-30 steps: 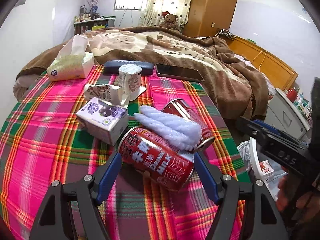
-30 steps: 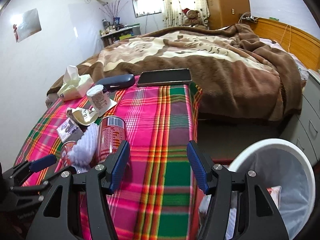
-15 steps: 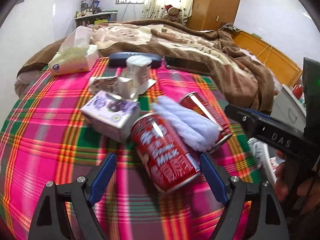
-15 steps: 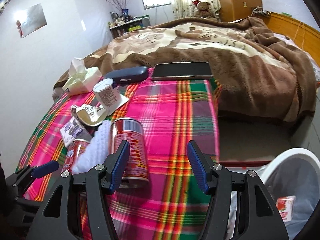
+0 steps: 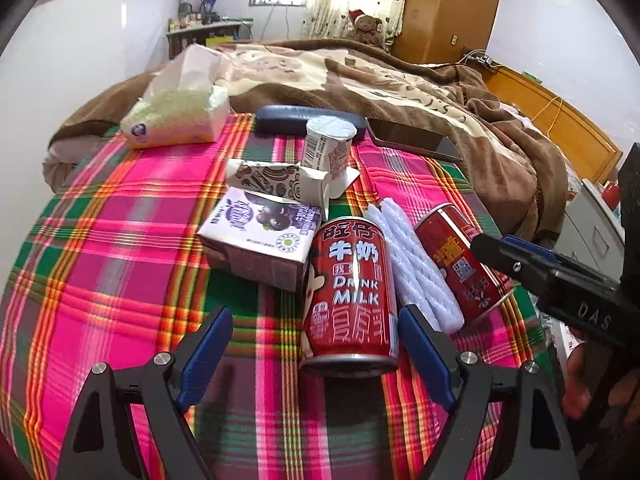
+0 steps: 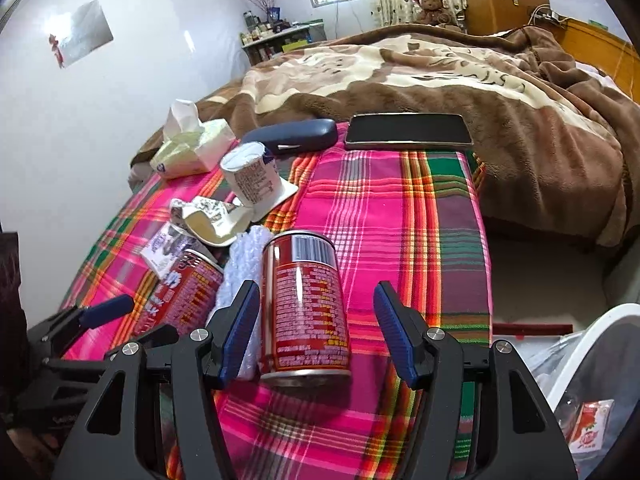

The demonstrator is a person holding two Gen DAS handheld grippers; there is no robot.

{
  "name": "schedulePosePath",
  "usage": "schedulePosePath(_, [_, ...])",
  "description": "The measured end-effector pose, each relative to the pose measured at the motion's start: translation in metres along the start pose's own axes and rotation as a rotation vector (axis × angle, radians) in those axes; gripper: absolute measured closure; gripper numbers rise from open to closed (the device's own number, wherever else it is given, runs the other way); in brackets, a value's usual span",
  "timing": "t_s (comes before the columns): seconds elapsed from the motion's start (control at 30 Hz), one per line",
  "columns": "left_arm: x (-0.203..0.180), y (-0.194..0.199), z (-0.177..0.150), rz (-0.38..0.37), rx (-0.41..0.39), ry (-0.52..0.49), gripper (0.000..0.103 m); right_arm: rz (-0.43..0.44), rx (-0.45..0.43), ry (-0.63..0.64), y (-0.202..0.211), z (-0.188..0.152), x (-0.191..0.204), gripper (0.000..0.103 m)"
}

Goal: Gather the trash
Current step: 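Close the left tool on one red can while the right tool grasps another red can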

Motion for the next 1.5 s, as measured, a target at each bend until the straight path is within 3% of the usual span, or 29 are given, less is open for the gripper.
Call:
schedulePosePath(0.63, [0.004, -0.032, 0.018, -0.026, 0.036, -0.018, 0.018, -0.018, 0.070, 0.043, -0.030, 0.000, 0.004, 0.042])
schedulePosePath(0.8, [0.006, -0.038, 0.018, -0.032, 0.049, -0.020, 0.029, -0.013, 0.066, 0.040, -0.032, 0.000, 0.004, 0.049])
schedulePosePath(1.0, [0.006, -0.041, 0.018, -0.053, 0.054, -0.012, 0.041, -0.018, 0.057, 0.040, -0.031, -0.001, 0.005, 0.049])
schedulePosePath(1.07, [0.004, -0.040, 0.018, -0.047, 0.049, -0.027, 0.051, -0.018, 0.055, 0.036, -0.031, -0.001, 0.005, 0.049])
schedulePosePath(1.5, [-0.001, -0.024, 0.010, -0.043, 0.022, -0.037, 0.051, -0.016, 0.015, 0.005, -0.014, -0.005, 0.002, 0.049])
Point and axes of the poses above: each gripper's, at about its wrist camera, not at the fingertips, and y roughly against the way its jaws point, x to its left, z to its top, the point moved 1 cm from there along -y, roughly the way its jaws point
